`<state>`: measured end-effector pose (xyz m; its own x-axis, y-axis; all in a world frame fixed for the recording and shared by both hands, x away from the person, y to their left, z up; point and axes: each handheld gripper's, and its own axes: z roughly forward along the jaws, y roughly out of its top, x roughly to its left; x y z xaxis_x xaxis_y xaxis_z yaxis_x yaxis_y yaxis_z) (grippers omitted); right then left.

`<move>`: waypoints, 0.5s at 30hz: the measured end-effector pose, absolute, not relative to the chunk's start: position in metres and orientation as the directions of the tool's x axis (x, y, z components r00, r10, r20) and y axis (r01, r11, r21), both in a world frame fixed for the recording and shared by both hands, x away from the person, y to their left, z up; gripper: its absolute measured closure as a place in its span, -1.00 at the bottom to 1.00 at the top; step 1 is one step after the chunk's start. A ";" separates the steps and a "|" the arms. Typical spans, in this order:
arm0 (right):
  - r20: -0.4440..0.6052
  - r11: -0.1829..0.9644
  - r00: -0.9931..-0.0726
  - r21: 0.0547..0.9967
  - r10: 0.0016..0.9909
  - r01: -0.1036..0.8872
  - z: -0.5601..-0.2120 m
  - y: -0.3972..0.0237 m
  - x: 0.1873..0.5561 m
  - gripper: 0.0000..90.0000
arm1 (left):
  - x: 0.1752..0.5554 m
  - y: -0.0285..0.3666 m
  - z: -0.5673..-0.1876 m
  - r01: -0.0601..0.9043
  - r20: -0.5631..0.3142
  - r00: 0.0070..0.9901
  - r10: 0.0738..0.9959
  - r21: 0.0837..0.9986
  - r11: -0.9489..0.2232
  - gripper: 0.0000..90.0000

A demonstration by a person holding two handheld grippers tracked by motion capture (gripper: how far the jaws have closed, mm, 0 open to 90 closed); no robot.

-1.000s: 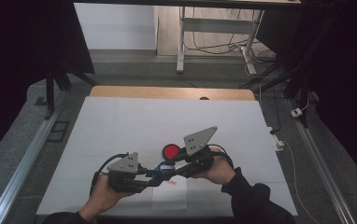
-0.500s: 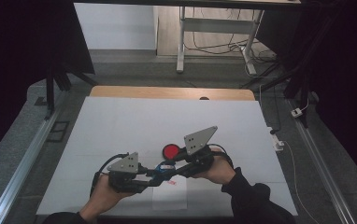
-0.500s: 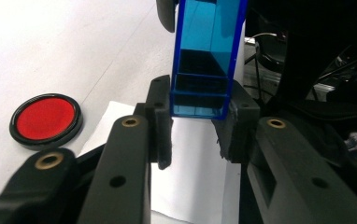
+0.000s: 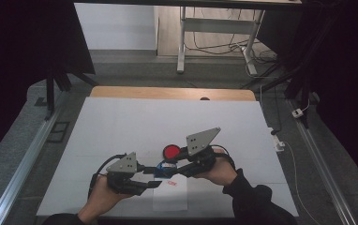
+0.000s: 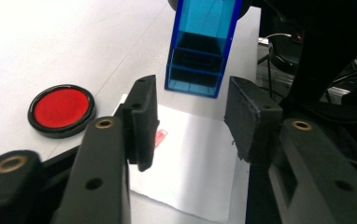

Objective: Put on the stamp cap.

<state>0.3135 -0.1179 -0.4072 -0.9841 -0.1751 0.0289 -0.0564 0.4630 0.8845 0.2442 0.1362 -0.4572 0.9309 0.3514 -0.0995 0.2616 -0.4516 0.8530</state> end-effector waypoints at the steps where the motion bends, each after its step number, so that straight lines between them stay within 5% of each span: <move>1: 0.030 0.460 -0.985 0.886 -0.169 -0.052 -0.407 -0.118 0.313 0.56 | 0.245 0.137 -0.457 0.266 -0.102 0.929 0.356 0.852 -0.451 0.18; 15: 0.022 0.486 -0.995 0.873 -0.095 -0.027 -0.403 -0.119 0.308 0.56 | 0.243 0.151 -0.456 0.313 -0.109 0.896 0.431 0.843 -0.437 -0.11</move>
<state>0.3079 -0.1192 -0.4032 -0.9953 -0.0946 0.0218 -0.0271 0.4862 0.8734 0.2425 0.1513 -0.4558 0.8956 0.4313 -0.1093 0.3132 -0.4367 0.8433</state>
